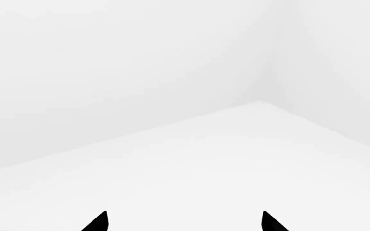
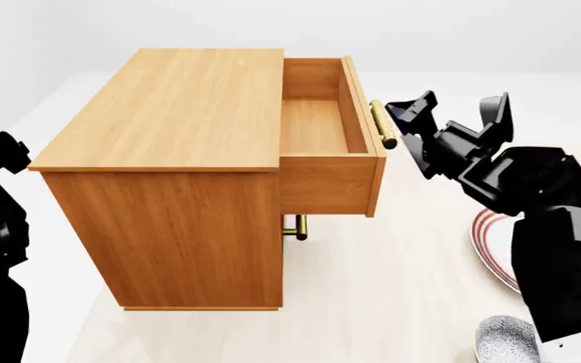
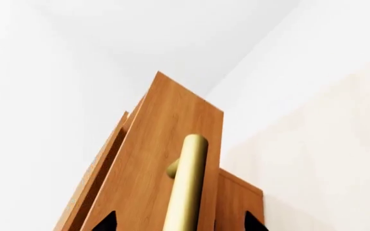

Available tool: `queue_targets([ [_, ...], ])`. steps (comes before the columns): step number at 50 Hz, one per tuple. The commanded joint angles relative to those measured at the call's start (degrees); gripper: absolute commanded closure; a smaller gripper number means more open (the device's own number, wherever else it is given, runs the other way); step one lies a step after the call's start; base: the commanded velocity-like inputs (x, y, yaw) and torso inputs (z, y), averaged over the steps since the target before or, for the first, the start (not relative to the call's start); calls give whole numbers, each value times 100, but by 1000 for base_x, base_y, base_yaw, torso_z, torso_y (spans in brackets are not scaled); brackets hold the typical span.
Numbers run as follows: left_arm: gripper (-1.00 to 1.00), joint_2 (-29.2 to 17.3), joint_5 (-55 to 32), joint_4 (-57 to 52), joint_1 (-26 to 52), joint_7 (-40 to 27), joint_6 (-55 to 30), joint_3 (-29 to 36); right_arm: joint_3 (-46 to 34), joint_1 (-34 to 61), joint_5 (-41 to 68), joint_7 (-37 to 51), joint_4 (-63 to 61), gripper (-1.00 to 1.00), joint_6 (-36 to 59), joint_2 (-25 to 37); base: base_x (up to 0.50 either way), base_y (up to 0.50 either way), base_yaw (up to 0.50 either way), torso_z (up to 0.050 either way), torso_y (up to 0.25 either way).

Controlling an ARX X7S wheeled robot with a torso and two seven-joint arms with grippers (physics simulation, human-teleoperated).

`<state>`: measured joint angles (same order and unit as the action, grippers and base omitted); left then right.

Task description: Open the top drawer of the cabinet and put the bowl in it.

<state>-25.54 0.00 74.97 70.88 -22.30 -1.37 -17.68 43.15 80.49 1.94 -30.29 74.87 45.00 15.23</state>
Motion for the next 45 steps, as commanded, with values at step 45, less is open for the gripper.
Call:
queue_targets([
  [45, -100, -9, -10, 1, -101, 9, 55, -94, -3480, 1441, -907, -65, -4656, -100, 4016, -1275, 0, 0, 0, 0, 0],
])
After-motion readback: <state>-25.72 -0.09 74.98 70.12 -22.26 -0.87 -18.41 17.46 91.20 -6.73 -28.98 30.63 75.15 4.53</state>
